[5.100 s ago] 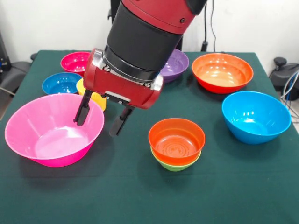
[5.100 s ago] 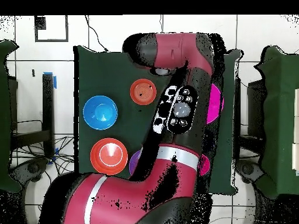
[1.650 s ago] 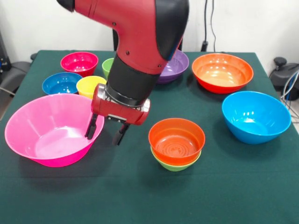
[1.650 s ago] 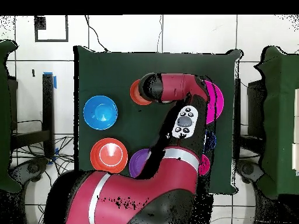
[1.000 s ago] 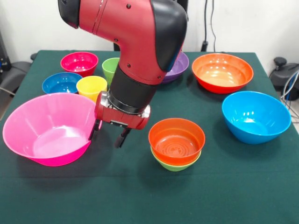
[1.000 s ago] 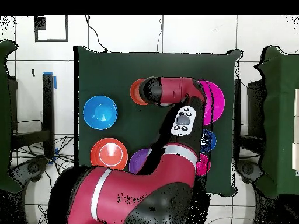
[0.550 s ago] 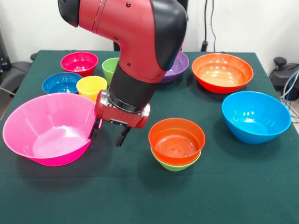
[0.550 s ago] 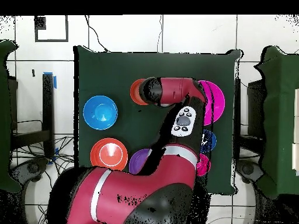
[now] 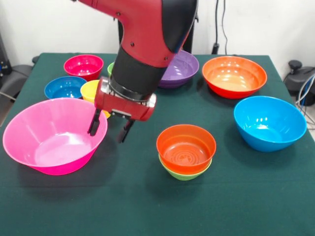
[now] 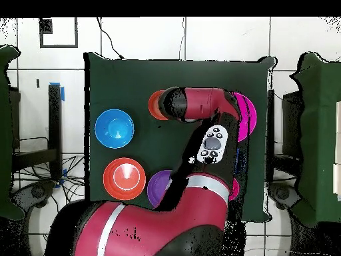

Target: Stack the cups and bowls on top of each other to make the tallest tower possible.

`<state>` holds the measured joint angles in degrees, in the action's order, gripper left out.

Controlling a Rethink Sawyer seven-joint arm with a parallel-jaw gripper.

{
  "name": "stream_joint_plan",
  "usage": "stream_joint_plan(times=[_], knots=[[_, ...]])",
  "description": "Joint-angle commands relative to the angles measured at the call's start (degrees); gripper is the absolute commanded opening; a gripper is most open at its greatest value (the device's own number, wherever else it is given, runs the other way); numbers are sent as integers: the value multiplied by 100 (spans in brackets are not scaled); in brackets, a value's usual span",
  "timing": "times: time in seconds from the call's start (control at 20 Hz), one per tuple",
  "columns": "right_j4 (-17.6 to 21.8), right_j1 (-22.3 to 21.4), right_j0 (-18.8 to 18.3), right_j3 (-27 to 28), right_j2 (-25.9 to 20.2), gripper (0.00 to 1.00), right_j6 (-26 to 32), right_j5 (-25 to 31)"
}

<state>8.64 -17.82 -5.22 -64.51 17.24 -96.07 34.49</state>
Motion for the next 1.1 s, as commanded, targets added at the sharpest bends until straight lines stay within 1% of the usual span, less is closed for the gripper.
stream_joint_plan(times=[0.05,0.15,0.45,0.6,1.1], knots=[[484,-191,-10,-567,-396,100,335,155],[499,-202,-33,-601,-388,100,243,95],[788,86,-74,-513,-317,100,178,-188],[905,157,-95,-495,-323,100,164,-266],[997,194,-78,-521,-309,100,-201,-315]])
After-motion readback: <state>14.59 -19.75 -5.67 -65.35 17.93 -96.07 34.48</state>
